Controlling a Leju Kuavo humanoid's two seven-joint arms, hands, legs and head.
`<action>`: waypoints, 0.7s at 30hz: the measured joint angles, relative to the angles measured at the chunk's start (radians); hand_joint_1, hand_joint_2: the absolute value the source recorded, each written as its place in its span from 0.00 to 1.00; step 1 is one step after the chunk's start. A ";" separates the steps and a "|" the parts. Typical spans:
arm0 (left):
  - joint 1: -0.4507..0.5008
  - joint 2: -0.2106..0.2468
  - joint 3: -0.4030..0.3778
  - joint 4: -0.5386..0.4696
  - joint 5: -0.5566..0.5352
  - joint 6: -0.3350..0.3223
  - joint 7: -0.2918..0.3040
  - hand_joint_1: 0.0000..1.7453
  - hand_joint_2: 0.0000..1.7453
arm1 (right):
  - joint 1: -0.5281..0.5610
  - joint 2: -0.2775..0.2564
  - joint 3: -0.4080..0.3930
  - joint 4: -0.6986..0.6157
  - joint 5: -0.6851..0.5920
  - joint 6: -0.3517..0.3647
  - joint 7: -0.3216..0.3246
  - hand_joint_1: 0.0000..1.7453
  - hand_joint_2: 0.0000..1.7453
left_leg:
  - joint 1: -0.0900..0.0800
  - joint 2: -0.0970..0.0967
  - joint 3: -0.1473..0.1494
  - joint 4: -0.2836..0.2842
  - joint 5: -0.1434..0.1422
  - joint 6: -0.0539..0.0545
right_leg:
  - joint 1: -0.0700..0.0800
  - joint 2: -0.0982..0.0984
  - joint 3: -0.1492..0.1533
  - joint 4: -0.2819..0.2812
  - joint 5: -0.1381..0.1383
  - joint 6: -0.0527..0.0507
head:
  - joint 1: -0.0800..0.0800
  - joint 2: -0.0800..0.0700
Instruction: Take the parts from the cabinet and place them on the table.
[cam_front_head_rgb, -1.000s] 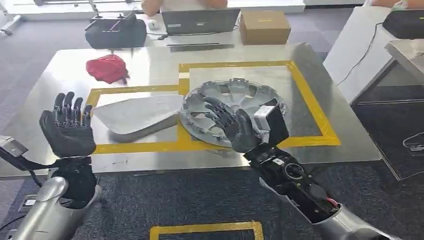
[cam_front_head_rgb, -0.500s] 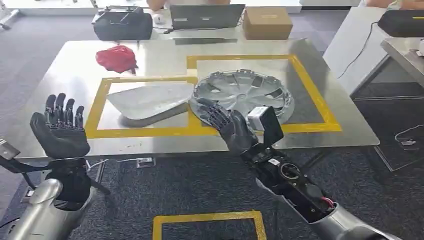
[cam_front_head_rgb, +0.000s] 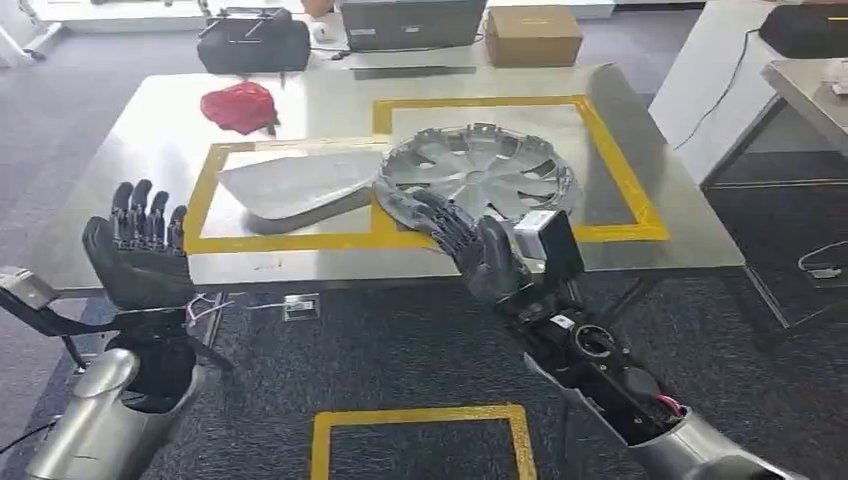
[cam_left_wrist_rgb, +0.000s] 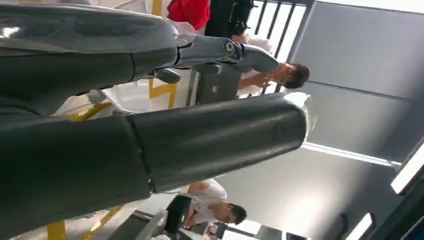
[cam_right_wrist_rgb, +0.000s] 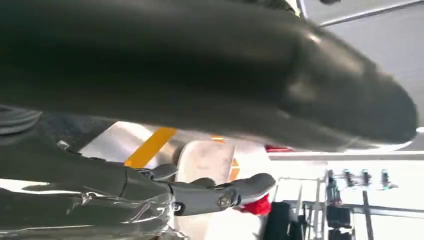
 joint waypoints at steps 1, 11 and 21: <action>0.001 0.000 0.000 0.000 0.000 0.000 0.000 0.00 0.00 | 0.001 0.000 0.000 0.000 0.000 0.000 0.000 0.00 0.00 | 0.001 0.000 -0.029 0.086 -0.055 -0.005 | 0.000 -0.001 -0.013 0.001 0.008 -0.001 | -0.007 0.000; -0.005 0.004 0.000 0.000 0.004 0.000 -0.001 0.00 0.00 | -0.001 0.000 0.001 0.005 0.000 0.000 -0.002 0.00 0.00 | 0.006 -0.004 0.141 -0.094 0.006 0.005 | 0.004 0.001 -0.114 0.041 0.068 0.037 | -0.029 0.000; -0.002 0.004 0.000 0.001 0.008 -0.003 -0.001 0.00 0.00 | 0.006 0.000 0.001 0.006 0.000 -0.002 -0.002 0.00 0.00 | 0.000 0.001 0.071 -0.099 0.072 0.050 | -0.002 0.005 -0.115 0.256 -0.066 0.054 | 0.012 0.000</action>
